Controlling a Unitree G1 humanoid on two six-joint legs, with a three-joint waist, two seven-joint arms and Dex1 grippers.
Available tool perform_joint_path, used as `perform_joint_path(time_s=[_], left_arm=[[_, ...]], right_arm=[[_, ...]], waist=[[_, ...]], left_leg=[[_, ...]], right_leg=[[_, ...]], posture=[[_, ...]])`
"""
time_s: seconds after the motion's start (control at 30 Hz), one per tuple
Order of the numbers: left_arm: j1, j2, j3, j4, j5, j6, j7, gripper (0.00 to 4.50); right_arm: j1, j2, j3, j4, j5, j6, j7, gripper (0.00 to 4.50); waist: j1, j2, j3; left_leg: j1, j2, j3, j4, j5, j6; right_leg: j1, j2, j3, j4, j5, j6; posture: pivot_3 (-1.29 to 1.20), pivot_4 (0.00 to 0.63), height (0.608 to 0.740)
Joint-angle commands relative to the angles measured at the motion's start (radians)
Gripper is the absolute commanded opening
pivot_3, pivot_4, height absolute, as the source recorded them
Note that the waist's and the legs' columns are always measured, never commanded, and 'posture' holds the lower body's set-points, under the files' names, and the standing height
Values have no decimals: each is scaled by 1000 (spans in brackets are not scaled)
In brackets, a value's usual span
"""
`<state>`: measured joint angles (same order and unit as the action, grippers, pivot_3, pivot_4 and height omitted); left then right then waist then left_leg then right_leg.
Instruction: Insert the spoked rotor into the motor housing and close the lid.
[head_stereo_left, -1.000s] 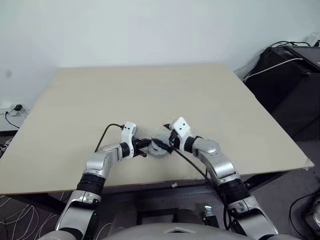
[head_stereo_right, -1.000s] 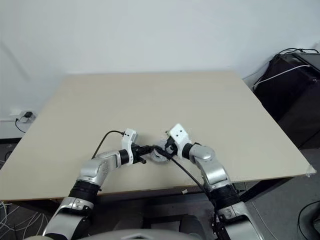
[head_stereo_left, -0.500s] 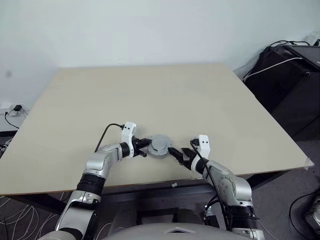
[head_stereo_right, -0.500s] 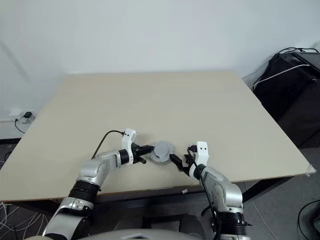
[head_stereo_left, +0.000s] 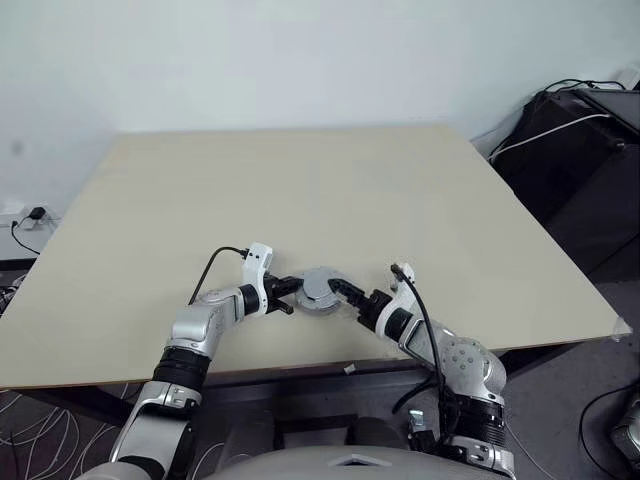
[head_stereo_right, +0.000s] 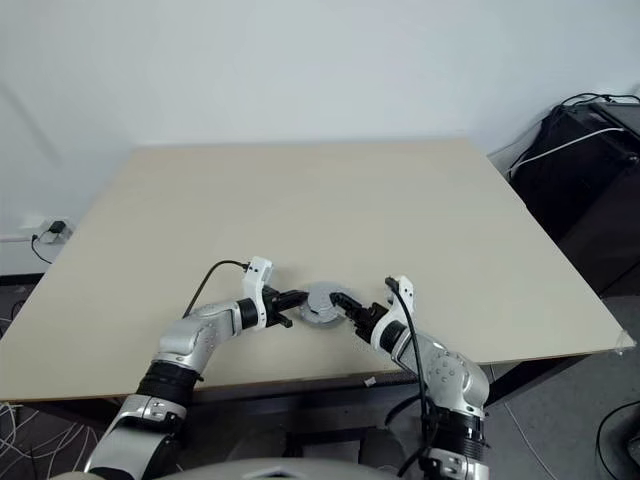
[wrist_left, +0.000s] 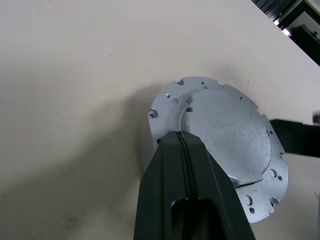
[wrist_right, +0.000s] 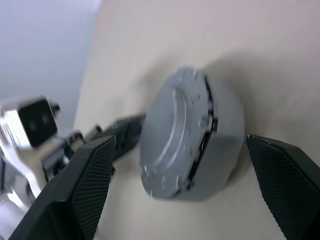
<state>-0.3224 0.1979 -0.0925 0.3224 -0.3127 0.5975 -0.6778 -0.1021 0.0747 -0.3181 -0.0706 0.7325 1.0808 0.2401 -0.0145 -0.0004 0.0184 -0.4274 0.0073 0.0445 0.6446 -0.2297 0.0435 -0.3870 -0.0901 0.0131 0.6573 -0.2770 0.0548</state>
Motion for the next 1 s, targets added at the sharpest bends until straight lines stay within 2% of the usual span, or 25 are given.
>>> perform_joint_path(time_s=[0.03,0.27,0.63,1.0], left_arm=[[12,10,-11,-7,19,4,7,0],[20,11,-9,-19,19,6,9,0],[26,15,-10,-26,22,6,12,0],[38,12,-11,-37,20,6,14,0]], right_arm=[[-26,41,-26,35,43,-6,-36,4468],[-31,51,-1,76,49,-32,-66,4468],[-41,63,11,108,186,40,-48,4468],[-87,82,-8,262,196,-91,-49,4468]], waist=[[0,0,0],[-7,1,-1],[-10,1,-1],[-12,1,-1]], left_leg=[[-1,0,0,0,0,0],[-2,0,0,1,0,0],[-2,0,0,2,2,4],[-1,0,1,2,3,5]], right_leg=[[-1,0,0,0,0,0],[-2,1,0,1,0,0],[-2,3,0,1,0,1],[-1,7,0,1,1,2]], posture=[[0,0,740],[0,0,740],[0,0,740],[0,0,740]])
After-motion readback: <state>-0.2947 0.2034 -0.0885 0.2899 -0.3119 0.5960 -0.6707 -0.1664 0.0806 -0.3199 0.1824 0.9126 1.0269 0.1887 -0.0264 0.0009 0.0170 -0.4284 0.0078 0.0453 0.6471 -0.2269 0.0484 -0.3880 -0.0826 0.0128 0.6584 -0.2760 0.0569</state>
